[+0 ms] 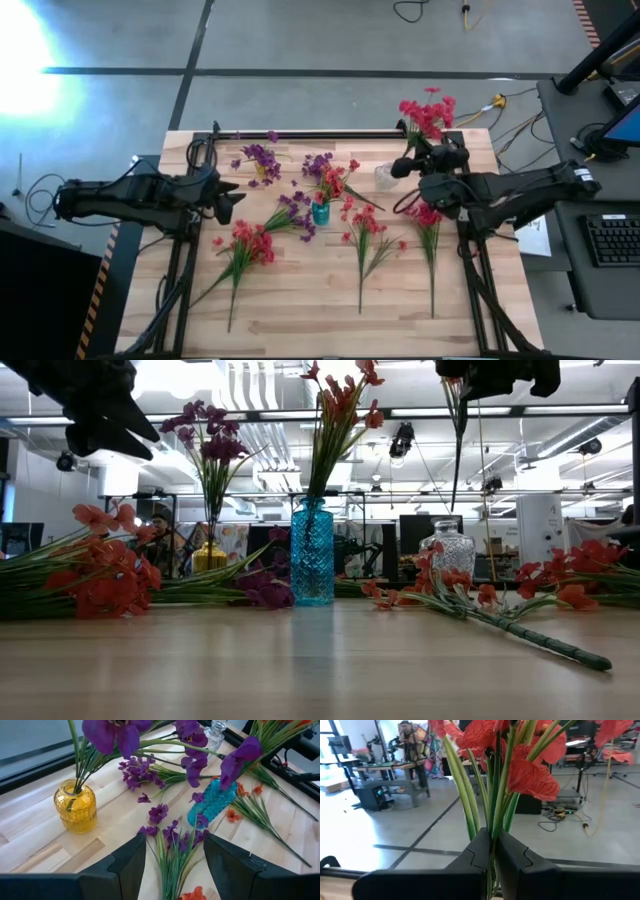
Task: Sort flowers into vase by color
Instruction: Put the bottom right red flowers into the transparent vase
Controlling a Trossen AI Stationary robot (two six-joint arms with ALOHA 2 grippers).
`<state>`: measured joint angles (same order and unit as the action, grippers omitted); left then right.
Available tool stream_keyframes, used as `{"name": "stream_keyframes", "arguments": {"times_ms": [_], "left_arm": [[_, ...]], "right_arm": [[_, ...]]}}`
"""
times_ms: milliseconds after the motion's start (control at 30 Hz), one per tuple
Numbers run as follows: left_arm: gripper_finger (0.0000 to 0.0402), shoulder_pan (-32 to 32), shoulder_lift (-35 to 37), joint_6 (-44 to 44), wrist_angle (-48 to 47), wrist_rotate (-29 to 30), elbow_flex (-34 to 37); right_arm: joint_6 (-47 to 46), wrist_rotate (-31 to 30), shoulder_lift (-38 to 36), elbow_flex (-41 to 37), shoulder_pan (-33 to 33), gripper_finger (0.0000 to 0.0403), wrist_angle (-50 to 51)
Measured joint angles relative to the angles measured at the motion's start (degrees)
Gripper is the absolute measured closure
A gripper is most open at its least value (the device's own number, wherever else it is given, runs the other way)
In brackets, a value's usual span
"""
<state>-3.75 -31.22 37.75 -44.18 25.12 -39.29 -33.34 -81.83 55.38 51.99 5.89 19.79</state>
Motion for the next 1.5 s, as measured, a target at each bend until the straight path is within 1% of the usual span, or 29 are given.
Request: {"name": "stream_keyframes", "arguments": {"times_ms": [100, 700, 900, 1067, 1200, 1500], "left_arm": [[0.0214, 0.0, -0.1, 0.0, 0.0, 0.0, 0.0], [0.0214, 0.0, -0.2, -2.3, -0.2, 0.0, 0.0], [0.0214, 0.0, -0.2, -2.3, -0.4, 0.0, 0.0], [0.0214, 0.0, -0.2, -2.3, -0.4, 0.0, 0.0], [0.0214, 0.0, -0.2, -2.3, -0.4, 0.0, 0.0], [0.0214, 0.0, -0.2, -2.3, -0.5, 0.0, 0.0]], "right_arm": [[0.0, 1.3, 0.8, 0.0, -1.2, 0.0390, 0.0], [-0.1, 1.3, 6.3, 0.0, -1.8, 0.0390, -1.3], [-0.2, 1.4, 7.1, 0.0, -1.8, 0.0390, -1.3], [-0.3, 2.8, 7.1, 0.0, -1.8, 0.0389, -1.3], [-0.3, 2.9, 7.0, 0.0, -1.8, 0.0368, -1.3], [-0.2, 7.3, 7.0, 0.0, -1.8, 0.0286, -0.7]]}}
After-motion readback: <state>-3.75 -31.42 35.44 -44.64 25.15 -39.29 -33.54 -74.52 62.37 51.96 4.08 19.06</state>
